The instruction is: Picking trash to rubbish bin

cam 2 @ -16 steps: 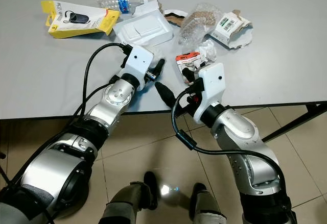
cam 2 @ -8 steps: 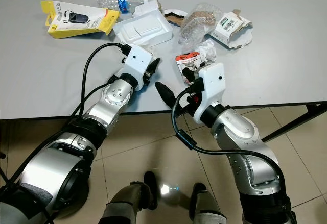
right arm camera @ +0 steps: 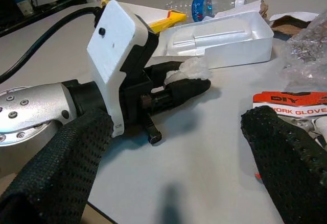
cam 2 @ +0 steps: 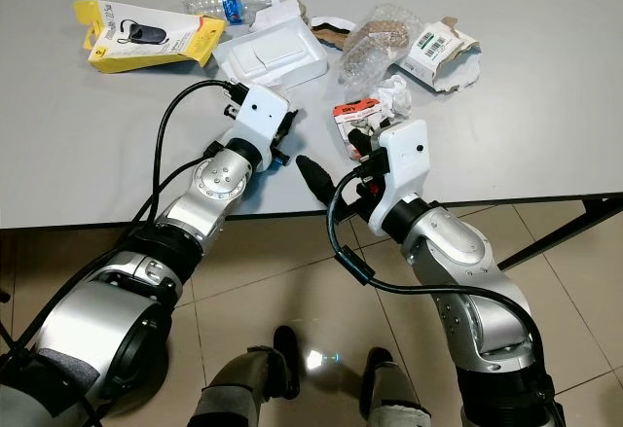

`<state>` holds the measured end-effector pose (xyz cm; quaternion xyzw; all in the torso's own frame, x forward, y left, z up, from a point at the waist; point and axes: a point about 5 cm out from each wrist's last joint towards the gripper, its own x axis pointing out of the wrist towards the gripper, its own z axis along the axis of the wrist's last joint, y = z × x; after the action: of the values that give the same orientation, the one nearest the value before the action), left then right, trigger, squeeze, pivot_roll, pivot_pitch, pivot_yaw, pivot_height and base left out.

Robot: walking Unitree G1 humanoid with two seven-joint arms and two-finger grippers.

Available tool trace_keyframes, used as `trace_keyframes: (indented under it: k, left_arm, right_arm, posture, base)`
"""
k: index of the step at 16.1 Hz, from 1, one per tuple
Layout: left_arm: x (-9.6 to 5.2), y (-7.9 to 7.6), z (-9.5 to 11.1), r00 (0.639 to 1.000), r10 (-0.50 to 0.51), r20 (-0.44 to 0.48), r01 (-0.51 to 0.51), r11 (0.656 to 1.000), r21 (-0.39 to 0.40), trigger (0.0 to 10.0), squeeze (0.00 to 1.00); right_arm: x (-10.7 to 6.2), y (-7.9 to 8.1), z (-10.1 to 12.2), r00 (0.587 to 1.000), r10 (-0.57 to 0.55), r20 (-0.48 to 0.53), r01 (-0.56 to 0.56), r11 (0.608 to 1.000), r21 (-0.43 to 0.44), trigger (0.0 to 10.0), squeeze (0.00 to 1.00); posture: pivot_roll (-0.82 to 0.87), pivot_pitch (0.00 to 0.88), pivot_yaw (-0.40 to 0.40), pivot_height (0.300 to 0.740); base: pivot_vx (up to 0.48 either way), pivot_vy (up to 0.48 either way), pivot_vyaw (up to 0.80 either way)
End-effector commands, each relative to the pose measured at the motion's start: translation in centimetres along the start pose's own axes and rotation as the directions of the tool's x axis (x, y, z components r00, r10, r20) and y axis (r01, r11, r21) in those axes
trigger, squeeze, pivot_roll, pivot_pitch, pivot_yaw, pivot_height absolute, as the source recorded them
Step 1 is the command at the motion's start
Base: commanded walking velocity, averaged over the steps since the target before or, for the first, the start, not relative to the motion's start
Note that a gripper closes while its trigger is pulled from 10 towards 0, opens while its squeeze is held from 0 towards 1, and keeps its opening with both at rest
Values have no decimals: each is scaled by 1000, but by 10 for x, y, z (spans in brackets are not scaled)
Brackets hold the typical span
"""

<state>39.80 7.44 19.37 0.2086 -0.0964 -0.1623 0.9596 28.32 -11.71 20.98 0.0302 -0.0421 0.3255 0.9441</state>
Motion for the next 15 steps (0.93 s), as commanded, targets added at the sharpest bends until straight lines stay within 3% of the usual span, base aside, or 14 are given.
trace_keyframes:
  k: [1, 2, 8, 10, 12, 13, 14, 15]
  left_arm:
    - [-5, -1, -14, 999, 5, -54, -4, 1000, 9, 1020, 0]
    - [-5, -2, -14, 999, 4, -53, -3, 1000, 10, 1765, 0]
    - [-6, -3, -16, 999, 0, -52, 1, 1000, 14, 1529, 0]
    - [-6, -4, -15, 999, -3, -49, 4, 1000, 18, 706, 0]
    - [-6, -4, -15, 999, -6, -49, 7, 1000, 20, 1686, 0]
    - [-6, -5, -16, 999, -12, -52, 14, 1000, 24, 0, 0]
    - [-7, -5, -16, 999, -12, -52, 14, 1000, 25, 0, 0]
    - [-7, -5, -17, 999, -9, -54, 10, 1000, 27, 2353, 0]
  right_arm:
    - [-1, 4, 0, 1000, 16, 2, -16, 1000, 14, 10000, 0]
    - [-2, 5, -1, 1000, 19, 1, -19, 1000, 15, 10000, 0]
    - [-2, 6, -2, 1000, 21, 1, -21, 1000, 14, 10000, 0]
    - [-2, 7, -2, 1000, 22, 3, -22, 1000, 15, 10000, 0]
    - [-1, 7, -2, 1000, 20, 4, -20, 1000, 15, 10000, 0]
    - [-1, 6, -2, 1000, 17, 2, -17, 1000, 15, 10000, 0]
    - [-1, 6, -2, 1000, 17, 2, -17, 1000, 15, 10000, 0]
    - [-1, 6, -3, 1000, 18, -2, -18, 1000, 15, 10000, 0]
  posture:
    - [5, 320, 70, 740]
    - [5, 320, 70, 740]
    - [3, 297, 74, 740]
    - [3, 299, 74, 740]
    - [4, 303, 74, 740]
    - [4, 305, 74, 740]
    - [4, 305, 74, 740]
    - [5, 305, 73, 740]
  base:
    - [0, 0, 0]
    - [0, 0, 0]
    - [0, 0, 0]
    - [0, 0, 0]
    - [0, 0, 0]
    - [0, 0, 0]
    - [0, 0, 0]
    - [0, 0, 0]
